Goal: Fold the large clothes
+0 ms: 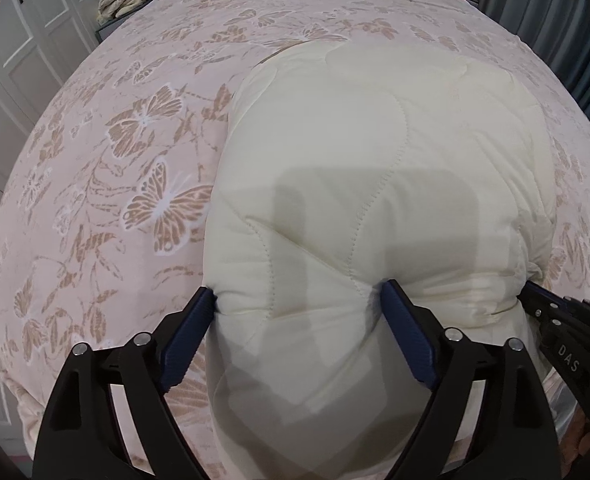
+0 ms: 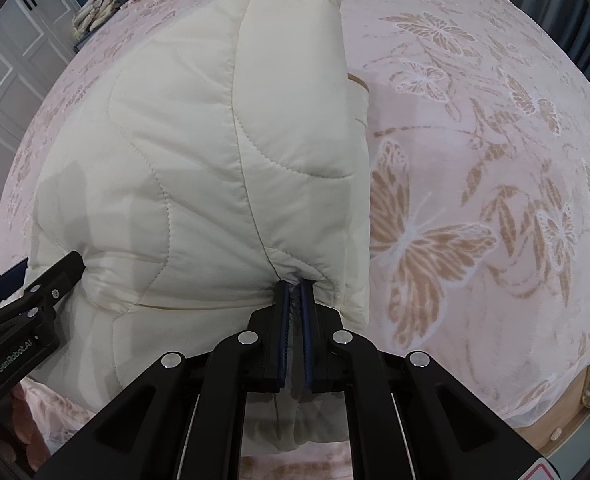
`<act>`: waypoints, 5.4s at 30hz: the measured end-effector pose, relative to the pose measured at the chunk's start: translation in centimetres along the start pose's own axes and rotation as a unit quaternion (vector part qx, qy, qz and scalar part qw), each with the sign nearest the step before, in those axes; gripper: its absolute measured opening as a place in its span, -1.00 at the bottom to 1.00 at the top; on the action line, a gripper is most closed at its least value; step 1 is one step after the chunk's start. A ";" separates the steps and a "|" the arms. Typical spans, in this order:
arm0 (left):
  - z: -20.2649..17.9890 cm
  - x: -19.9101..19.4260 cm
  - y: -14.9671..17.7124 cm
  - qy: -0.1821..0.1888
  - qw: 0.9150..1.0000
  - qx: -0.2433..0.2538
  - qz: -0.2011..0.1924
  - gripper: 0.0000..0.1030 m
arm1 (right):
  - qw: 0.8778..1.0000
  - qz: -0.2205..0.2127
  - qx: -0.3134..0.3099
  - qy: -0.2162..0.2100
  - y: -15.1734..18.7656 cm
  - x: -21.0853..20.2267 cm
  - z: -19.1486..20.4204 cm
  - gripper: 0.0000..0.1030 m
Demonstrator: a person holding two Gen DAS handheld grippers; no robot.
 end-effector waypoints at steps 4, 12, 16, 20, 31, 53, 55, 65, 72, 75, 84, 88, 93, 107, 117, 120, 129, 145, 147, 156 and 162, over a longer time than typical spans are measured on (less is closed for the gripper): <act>1.9 -0.7 -0.1 0.087 0.994 -0.072 0.009 0.72 | 0.998 -0.018 0.043 -0.052 -0.5 -2.9 -0.6 -0.87; 4.5 -1.7 -0.1 0.134 0.984 -0.120 0.004 0.76 | 0.992 -0.036 0.097 -0.066 -1.4 -5.1 -2.5 -0.10; 3.5 0.0 0.5 0.178 0.973 -0.146 0.028 0.88 | 0.991 -0.014 0.110 -0.080 -1.1 -3.3 -2.3 0.07; 2.5 0.8 0.9 0.197 0.968 -0.152 0.034 0.91 | 0.987 0.004 0.125 -0.098 -0.8 -2.1 -2.2 0.16; 2.4 2.6 0.3 0.252 0.951 -0.175 0.027 0.82 | 0.963 0.051 0.185 -0.191 -0.1 1.0 -1.8 0.24; 4.1 -1.0 2.1 0.135 0.988 -0.078 0.008 0.37 | 0.995 0.025 0.051 -0.083 1.5 -1.1 4.4 -0.16; 5.1 -1.9 2.0 0.123 0.989 -0.077 0.010 0.43 | 0.993 0.023 0.071 -0.091 0.9 -3.2 4.1 -0.06; 8.9 -7.2 -5.9 0.132 0.983 -0.104 -0.069 0.79 | 0.991 -0.072 0.034 -0.108 -7.5 -8.7 8.3 0.17; 10.3 -2.3 -8.9 0.130 0.983 -0.129 -0.016 0.73 | 0.990 0.009 0.074 -0.123 -9.3 -2.1 7.5 -0.85; 9.6 -2.8 -9.1 0.127 0.985 -0.111 -0.033 0.72 | 0.987 -0.043 0.066 -0.143 -9.6 -5.5 6.7 -0.90; 6.3 2.0 -6.5 0.063 0.996 -0.065 0.004 0.70 | 0.993 -0.026 0.101 -0.061 -8.0 -0.2 2.6 -0.81; 5.9 3.1 -6.1 0.047 0.997 -0.057 0.009 0.73 | 0.993 -0.016 0.101 -0.058 -7.5 1.5 2.2 -0.79; 5.7 4.5 -5.5 0.043 0.997 -0.059 0.015 0.76 | 0.995 -0.018 0.089 -0.048 -7.1 2.7 2.5 -0.76; 5.8 6.8 -4.5 0.025 0.997 -0.067 0.009 0.91 | 0.996 -0.030 0.077 -0.044 -7.1 4.1 2.7 -0.72; 9.0 4.5 -2.2 0.188 0.965 -0.182 -0.005 0.90 | 0.986 -0.036 0.125 -0.101 -6.4 0.2 1.0 0.02; 9.7 1.6 -0.1 0.240 0.955 -0.173 -0.010 0.90 | 0.987 -0.014 0.117 -0.106 -4.1 -1.6 0.2 0.53; 6.0 4.0 4.9 0.357 0.902 -0.237 0.061 0.91 | 0.937 0.099 0.230 -0.245 1.9 2.0 -0.2 0.71; 2.6 -2.4 0.9 0.246 0.966 -0.084 -0.020 0.28 | 0.978 0.014 0.123 -0.169 1.6 -2.5 3.6 -0.34; 2.6 -4.1 0.0 0.227 0.971 -0.062 -0.043 0.23 | 0.983 -0.007 0.100 -0.156 1.5 -3.9 4.5 -0.38; 5.1 -13.2 -2.3 0.196 0.970 -0.022 -0.143 0.19 | 0.982 -0.122 0.025 -0.141 -0.5 -12.7 6.9 -0.41; 7.1 -19.9 -3.8 0.178 0.959 -0.007 -0.222 0.19 | 0.967 -0.208 -0.024 -0.145 -2.3 -19.7 10.8 -0.44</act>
Point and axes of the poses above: each gripper's, at about its wrist camera, not at the fingertips, and x roughly the way its jaws point, z to its left, y to its underside, the point moved 9 cm from there along x, roughly the way its jaws point, and after that the axes turned 9 degrees about x, right-handed, at the moved point
